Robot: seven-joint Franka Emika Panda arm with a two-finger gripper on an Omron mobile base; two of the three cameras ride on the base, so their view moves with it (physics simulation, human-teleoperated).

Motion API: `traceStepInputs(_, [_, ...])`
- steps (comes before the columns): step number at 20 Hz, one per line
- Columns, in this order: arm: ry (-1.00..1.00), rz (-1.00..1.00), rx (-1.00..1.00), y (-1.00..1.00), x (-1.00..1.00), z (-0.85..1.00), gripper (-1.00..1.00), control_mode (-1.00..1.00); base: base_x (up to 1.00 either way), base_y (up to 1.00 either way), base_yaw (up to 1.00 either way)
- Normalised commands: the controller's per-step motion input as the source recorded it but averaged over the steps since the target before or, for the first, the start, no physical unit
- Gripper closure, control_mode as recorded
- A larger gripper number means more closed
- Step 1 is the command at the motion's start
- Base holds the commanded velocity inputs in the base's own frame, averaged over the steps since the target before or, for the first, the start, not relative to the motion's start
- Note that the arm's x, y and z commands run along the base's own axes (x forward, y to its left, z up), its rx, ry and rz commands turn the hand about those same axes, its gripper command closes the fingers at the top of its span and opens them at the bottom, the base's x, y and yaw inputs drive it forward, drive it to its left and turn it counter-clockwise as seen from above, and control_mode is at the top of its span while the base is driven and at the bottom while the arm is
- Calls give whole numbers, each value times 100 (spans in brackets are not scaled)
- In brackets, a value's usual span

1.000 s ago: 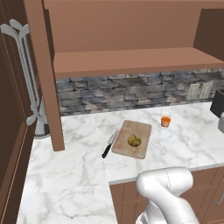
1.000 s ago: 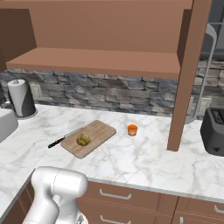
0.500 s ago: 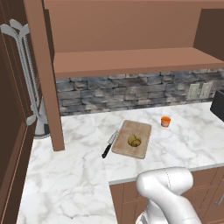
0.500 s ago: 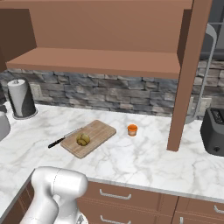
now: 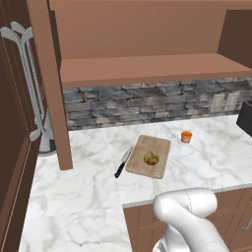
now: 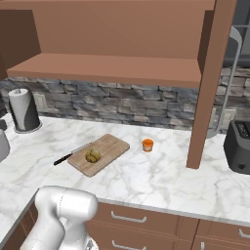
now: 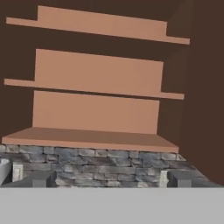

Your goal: Pick the bread, place it on the cutting board, pick the jam, place it on the counter, and close the cabinet.

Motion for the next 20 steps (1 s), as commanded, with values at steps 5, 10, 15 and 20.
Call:
traceStepInputs(5, [0,-2,0,-22,-21,3,-100,-100,0,0,0])
traceStepInputs(10, [0,-1,0,-16,-19,3,-100,-100,0,0,0])
traceStepInputs(15, [0,-1,0,-13,-23,2,-100,-100,0,0,0])
traceStepInputs(20, [0,-2,0,-12,-24,6,-100,-100,0,0,0])
